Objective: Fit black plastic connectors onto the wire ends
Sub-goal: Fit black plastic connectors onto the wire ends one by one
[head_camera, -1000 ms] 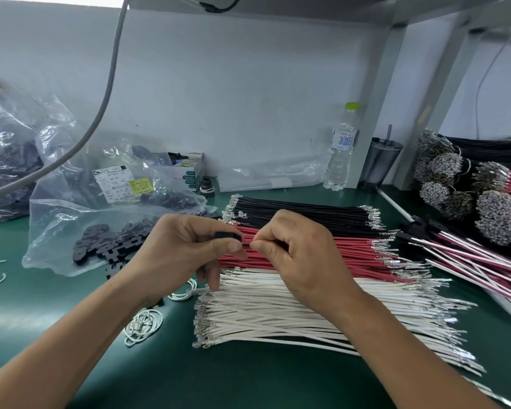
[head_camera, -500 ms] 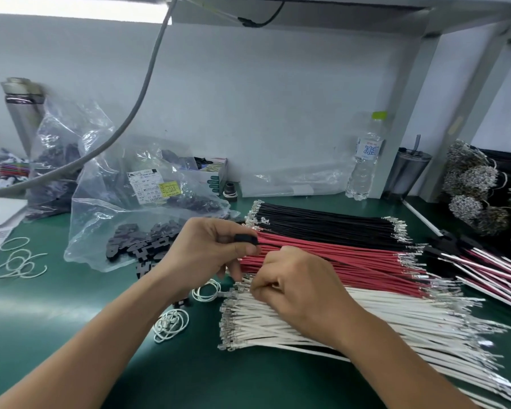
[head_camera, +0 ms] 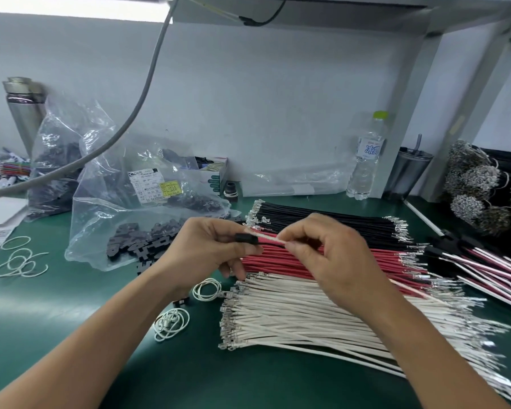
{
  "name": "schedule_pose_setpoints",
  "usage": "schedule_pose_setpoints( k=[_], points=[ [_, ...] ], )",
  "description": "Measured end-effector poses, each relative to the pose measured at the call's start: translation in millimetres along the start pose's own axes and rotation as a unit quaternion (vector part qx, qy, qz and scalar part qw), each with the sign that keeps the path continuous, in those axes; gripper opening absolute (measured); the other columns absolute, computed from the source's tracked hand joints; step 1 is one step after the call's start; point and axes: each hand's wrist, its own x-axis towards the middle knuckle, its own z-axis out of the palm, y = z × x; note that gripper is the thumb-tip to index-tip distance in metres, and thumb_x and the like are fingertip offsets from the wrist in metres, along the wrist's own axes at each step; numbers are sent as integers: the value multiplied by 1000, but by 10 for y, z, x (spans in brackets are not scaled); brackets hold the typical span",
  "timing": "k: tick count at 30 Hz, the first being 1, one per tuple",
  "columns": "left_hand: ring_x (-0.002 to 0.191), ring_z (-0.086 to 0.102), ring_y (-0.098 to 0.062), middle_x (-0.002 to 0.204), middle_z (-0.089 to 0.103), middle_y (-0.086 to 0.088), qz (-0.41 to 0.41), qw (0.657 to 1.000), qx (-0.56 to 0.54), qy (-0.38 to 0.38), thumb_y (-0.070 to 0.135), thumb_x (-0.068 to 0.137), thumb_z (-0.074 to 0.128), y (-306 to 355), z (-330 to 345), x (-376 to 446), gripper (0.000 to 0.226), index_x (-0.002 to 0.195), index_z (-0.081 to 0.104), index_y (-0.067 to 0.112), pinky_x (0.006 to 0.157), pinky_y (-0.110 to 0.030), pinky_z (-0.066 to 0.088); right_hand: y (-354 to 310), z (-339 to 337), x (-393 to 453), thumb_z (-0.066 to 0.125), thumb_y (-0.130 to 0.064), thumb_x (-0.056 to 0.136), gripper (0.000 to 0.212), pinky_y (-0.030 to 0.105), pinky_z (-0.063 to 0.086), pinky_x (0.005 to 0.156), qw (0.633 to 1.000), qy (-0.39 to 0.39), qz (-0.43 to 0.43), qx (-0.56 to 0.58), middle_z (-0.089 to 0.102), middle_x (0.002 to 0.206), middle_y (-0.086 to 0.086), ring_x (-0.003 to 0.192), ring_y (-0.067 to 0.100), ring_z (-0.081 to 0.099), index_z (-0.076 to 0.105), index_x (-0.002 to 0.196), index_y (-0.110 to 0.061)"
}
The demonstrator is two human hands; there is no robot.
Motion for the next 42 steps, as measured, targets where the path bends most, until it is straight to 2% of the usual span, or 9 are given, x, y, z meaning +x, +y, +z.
schedule_pose_setpoints(
  k=[5,15,24,28,30,34,37,42],
  points=[
    [52,69,-20,99,79,-16,-18,999,-36,-8,9,76,82,9,-15,4,25,101,81,7,46,-24,53,12,1,-30,70,-19,92,13,33,53,71,996,47,-19,-69,61,86,-18,81,5,61,76,95,-30],
    [51,69,-21,100,79,-18,-15,998,-50,-22,10,75,82,6,-23,4,26,101,81,9,46,-24,53,13,-12,-37,75,-21,87,11,37,55,67,995,69,-29,-59,63,82,-19,77,5,63,76,86,-32],
    [53,70,-21,98,79,-17,-4,998,-39,-52,23,69,85,16,-26,-24,35,103,82,13,48,-25,55,35,17,-33,77,-18,86,12,34,53,67,997,56,-34,-50,61,80,-18,76,6,62,75,84,-30],
    [54,71,-19,98,80,-13,16,997,8,-74,24,79,82,-1,-39,-35,24,102,82,18,50,-25,55,73,43,0,76,-16,87,15,18,46,67,999,31,25,34,64,80,-17,79,7,62,76,82,-30],
    [52,70,-18,96,80,-11,28,996,40,-80,25,83,79,-10,-31,-36,19,101,82,20,46,-22,50,71,70,-5,76,-16,87,15,18,46,68,997,7,49,66,65,81,-16,80,7,62,75,82,-29],
    [47,66,-17,93,81,-7,39,994,74,-75,29,85,79,-17,-16,-40,16,100,81,24,40,-19,39,31,132,-44,74,-17,89,11,14,44,69,999,20,13,23,61,80,-17,83,5,61,74,85,-28],
    [49,66,-18,93,81,-6,38,995,70,-67,32,84,79,-1,-27,-30,17,100,81,25,42,-19,43,31,104,-30,73,-27,90,5,25,49,71,999,38,4,7,62,81,-16,82,5,61,74,85,-27],
    [49,66,-18,93,81,-6,43,992,81,-82,32,86,77,11,-20,-47,17,101,81,24,43,-22,41,-26,169,-41,70,-23,93,10,36,51,70,998,45,-40,-32,58,82,-11,77,8,58,71,85,-18]
  ],
)
